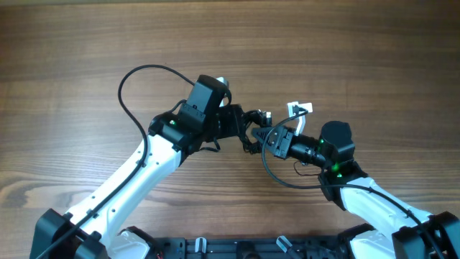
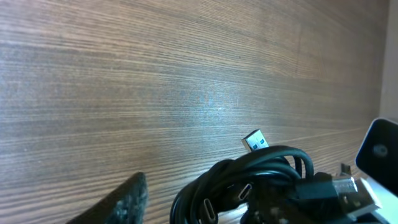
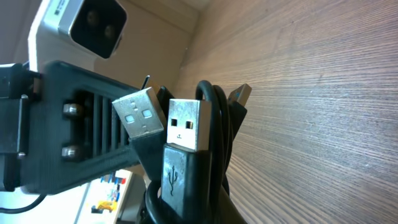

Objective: Untangle cables

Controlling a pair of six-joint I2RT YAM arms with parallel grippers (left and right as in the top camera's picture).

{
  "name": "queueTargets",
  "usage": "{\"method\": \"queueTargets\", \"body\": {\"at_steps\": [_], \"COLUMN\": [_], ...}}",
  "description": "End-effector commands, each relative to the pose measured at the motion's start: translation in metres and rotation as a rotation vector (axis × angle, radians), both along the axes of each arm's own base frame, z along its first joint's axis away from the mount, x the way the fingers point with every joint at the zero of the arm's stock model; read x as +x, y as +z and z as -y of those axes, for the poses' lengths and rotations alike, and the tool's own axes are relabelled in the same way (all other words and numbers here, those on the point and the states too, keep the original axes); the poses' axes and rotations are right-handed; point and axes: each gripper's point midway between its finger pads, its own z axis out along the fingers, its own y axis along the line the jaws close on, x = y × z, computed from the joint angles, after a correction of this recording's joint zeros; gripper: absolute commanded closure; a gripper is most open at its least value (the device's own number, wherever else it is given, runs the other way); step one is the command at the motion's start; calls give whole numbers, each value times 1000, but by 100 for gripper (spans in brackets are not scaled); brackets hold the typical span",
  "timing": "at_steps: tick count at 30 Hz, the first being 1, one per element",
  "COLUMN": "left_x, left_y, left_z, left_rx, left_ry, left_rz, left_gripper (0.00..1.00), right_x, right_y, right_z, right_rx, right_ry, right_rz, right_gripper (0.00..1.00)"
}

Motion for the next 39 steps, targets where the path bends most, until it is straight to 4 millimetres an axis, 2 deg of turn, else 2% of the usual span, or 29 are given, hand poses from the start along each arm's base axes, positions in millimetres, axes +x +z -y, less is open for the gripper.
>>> {"method": "queueTargets", "body": {"at_steps": [1, 6, 8, 11, 13, 15, 16, 19, 22, 25, 28, 30, 33, 34, 35, 36, 37, 39], "left_x": [3, 3, 2, 1, 4, 11, 19, 31, 30, 17, 7, 5, 2, 0, -1, -2, -1, 0], "left_y": [-7, -7, -7, -9, -10, -11, -11, -14, -21, -19, -16, -16, -15, -15, -16, -15, -12, 2], "left_z": [-3, -3, -3, -5, -11, -22, -35, -63, -85, -69, -57, -56, -53, -53, -52, -52, -51, -51], "left_rx": [24, 25, 34, 58, 83, 93, 94, 106, 173, 142, 101, 100, 82, 77, 78, 77, 76, 69], "left_ry": [2, 1, -12, -42, -52, -22, 19, 97, 46, -125, -257, -277, -290, -294, -296, -298, -298, -297], "left_rz": [2, 1, 7, 21, 35, 36, 34, 15, 15, 34, 58, 61, 51, 43, 40, 43, 51, 88], "left_gripper": [76, 96, 96, 96, 96, 96, 96, 96, 96, 96, 96, 96, 96, 96, 96, 96, 96, 96], "right_x": [-9, -9, -9, -9, -8, -3, 3, 14, 27, 32, 39, 44, 65, 63, 59, 56, 53, 50], "right_y": [4, 6, 6, 6, 7, 10, 11, 12, 25, 53, 68, 65, 32, 31, 34, 39, 45, 54], "right_z": [-6, -6, -6, -6, -6, -2, 5, 22, 38, 34, 31, 31, 47, 50, 51, 51, 52, 51], "right_rx": [12, 15, 15, 15, 10, -17, -21, -37, -43, -36, -61, -109, -367, -423, -452, -472, -481, -475], "right_ry": [76, 78, 78, 77, 77, 74, 50, 9, -7, 53, 81, 94, 47, 76, 106, 131, 146, 157], "right_rz": [26, 32, 32, 32, 57, 146, 154, 188, 263, 382, 452, 461, 332, 305, 294, 279, 258, 240], "right_gripper": [96, 96, 94, 85, 64, 50, 41, 38, 38, 44, 46, 47, 50, 53, 50, 40, 36, 36]}}
